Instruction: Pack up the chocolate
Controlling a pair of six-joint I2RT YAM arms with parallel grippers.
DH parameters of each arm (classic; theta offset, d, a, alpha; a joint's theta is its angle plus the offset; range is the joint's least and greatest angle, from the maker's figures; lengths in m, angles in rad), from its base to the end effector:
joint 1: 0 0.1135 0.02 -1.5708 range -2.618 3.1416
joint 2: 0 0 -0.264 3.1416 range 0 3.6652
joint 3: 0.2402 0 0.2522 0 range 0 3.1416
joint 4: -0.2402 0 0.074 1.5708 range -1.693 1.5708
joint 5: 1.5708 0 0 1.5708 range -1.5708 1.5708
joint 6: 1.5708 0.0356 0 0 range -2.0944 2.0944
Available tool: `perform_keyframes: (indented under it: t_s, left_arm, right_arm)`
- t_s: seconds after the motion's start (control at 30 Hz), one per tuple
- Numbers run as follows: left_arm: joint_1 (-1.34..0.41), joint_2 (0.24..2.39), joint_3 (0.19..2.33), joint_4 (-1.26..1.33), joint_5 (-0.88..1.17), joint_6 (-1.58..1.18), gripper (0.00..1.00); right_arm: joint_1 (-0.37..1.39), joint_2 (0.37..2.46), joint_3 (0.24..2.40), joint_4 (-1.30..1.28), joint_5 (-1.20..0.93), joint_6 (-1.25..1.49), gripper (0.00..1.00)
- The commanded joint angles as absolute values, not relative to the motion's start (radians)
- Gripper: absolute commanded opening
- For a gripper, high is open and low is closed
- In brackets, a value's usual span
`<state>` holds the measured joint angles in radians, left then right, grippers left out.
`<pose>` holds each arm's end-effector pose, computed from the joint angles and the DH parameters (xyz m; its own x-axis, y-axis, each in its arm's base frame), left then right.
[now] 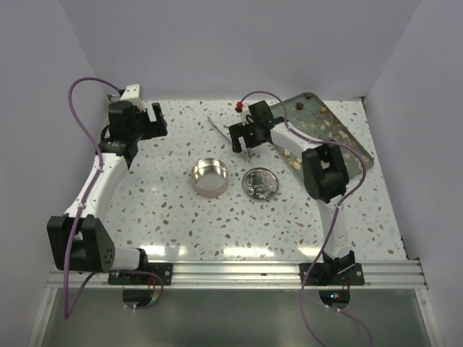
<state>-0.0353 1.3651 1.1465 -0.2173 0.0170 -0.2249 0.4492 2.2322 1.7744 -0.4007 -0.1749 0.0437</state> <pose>0.3173 -0.0118 0.3311 -0.4226 -0.2082 -0.8821 -0.0447 0.9769 -0.2091 0.4474 0.2226 0.1848 -0.7043 -0.2917 -0.6472 -0.4998 0.8512 0.1601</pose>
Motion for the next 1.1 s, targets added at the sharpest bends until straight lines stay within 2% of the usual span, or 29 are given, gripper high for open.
perform_keyframes:
  t_s: [0.0,0.5,0.67,1.0,1.07]
  left_arm:
    - [-0.037,1.367,1.155,-0.206,0.003,-0.225,1.0]
    - [-0.037,1.361,1.112,-0.206,0.003,-0.245,1.0]
    - [-0.037,1.353,1.108,-0.21,0.003,-0.236,1.0]
    - [-0.037,1.347,1.072,-0.186,-0.012,-0.261,1.0]
    - [-0.037,1.339,1.065,-0.184,-0.008,-0.267,1.0]
  right_arm:
    - [0.453,2.247,1.827,-0.397,-0.201,0.026,0.99]
    - [0.499,2.378,1.904,-0.362,-0.061,0.017,0.98]
    - [0.515,2.378,1.905,-0.368,0.018,0.014,0.93]
    - [0.531,2.402,1.879,-0.367,0.083,0.028,0.73]
    - [0.531,2.398,1.868,-0.365,0.09,0.035,0.71]
